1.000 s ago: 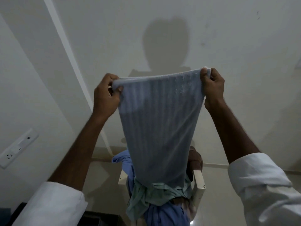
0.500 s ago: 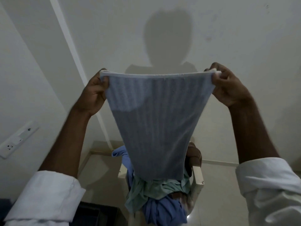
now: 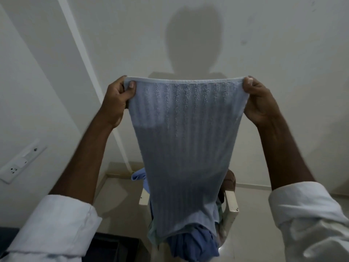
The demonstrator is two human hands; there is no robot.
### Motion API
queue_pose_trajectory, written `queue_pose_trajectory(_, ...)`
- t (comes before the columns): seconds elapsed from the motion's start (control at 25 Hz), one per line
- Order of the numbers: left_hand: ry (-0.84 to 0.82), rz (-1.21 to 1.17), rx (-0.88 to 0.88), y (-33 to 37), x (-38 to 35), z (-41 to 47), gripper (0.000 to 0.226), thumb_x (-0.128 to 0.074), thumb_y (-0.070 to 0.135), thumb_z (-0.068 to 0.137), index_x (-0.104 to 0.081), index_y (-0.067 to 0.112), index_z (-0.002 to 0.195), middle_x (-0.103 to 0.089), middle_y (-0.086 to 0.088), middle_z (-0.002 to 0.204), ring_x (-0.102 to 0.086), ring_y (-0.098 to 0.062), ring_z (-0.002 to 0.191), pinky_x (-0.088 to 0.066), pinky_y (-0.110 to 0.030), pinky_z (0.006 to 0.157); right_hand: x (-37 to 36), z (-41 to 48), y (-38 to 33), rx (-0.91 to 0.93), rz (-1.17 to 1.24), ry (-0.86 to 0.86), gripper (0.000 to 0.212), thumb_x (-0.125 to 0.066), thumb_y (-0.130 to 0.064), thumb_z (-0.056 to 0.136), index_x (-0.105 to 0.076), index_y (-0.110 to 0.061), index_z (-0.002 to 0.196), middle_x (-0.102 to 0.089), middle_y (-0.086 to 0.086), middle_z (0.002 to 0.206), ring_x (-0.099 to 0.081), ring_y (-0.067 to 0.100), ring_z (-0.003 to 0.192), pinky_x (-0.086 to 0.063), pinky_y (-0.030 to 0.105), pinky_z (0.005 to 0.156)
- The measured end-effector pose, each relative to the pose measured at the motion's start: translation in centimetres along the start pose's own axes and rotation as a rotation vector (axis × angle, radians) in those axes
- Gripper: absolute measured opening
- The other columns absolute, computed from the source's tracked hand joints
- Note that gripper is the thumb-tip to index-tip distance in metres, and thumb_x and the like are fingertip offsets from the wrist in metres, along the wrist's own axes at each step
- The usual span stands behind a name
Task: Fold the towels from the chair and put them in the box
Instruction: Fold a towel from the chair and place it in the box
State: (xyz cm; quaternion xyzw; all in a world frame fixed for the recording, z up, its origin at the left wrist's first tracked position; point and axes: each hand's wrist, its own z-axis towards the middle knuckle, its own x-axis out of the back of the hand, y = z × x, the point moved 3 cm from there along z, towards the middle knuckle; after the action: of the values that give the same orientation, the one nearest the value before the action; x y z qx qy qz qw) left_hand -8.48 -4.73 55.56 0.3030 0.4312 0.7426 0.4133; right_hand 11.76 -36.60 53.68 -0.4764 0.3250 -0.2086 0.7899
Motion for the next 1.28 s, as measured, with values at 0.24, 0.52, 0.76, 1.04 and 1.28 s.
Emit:
queue_pose_trajectory(0.24, 0.103, -0.124, 0.039, -2.2, -1.8, 0.5, 0.012, -0.059, 0.026, 0.093, -0.060, 0.014, 0.091, -0.062, 0.001, 0.081, -0.057, -0.011, 0.076, -0.048, -0.027, 0.072, 1.1, -0.6, 1.2, -0.112, -0.126, 0.160, 0.023, -0.063, -0.037, 0.092, -0.063, -0.015, 0.087, -0.069, 0.001, 0.088, -0.066, 0.014, 0.082, -0.057, 0.032, 0.079)
queue_pose_trajectory(0.52, -0.034, 0.062, -0.082, -0.6, -6.7, 1.0, 0.032, -0.061, 0.020, 0.095, -0.049, -0.006, 0.082, -0.040, -0.009, 0.070, -0.036, -0.018, 0.064, -0.031, -0.029, 0.054, -3.4, -0.1, 0.1, 0.158, -0.701, 0.321, 0.030, -0.073, -0.045, 0.087, -0.058, -0.019, 0.093, -0.064, 0.003, 0.088, -0.060, 0.012, 0.077, -0.050, 0.027, 0.072)
queue_pose_trajectory(0.76, -0.119, 0.203, -0.150, -0.3, -8.5, 0.7, 0.007, -0.062, 0.013, 0.093, -0.067, 0.007, 0.092, -0.064, -0.001, 0.083, -0.057, -0.008, 0.081, -0.045, -0.026, 0.072, -12.9, 0.8, 5.5, 0.154, -0.963, -0.176, 0.040, -0.067, -0.053, 0.088, -0.071, -0.017, 0.104, -0.074, -0.003, 0.093, -0.069, 0.008, 0.088, -0.058, 0.039, 0.078)
queue_pose_trajectory(1.04, -0.237, 0.172, 0.243, -6.7, -3.5, -4.4, 0.049, -0.075, 0.052, 0.074, -0.070, 0.017, 0.108, -0.072, -0.004, 0.110, -0.069, -0.020, 0.103, -0.059, -0.037, 0.086, -16.2, 1.8, 5.9, 0.350, -0.845, -0.021, 0.034, -0.067, -0.040, 0.093, -0.062, -0.011, 0.076, -0.052, -0.002, 0.063, -0.047, 0.008, 0.061, -0.042, 0.041, 0.057)
queue_pose_trajectory(1.28, -0.440, 0.478, 0.456, -19.0, -4.0, -12.4, 0.084, -0.085, 0.064, 0.054, -0.066, 0.018, 0.122, -0.068, 0.010, 0.117, -0.064, -0.008, 0.108, -0.056, -0.024, 0.086, -15.9, 2.9, 0.6, 0.491, -0.725, 0.130, 0.038, -0.070, -0.024, 0.094, -0.050, -0.011, 0.065, -0.034, -0.005, 0.065, -0.033, 0.005, 0.061, -0.027, 0.027, 0.054)
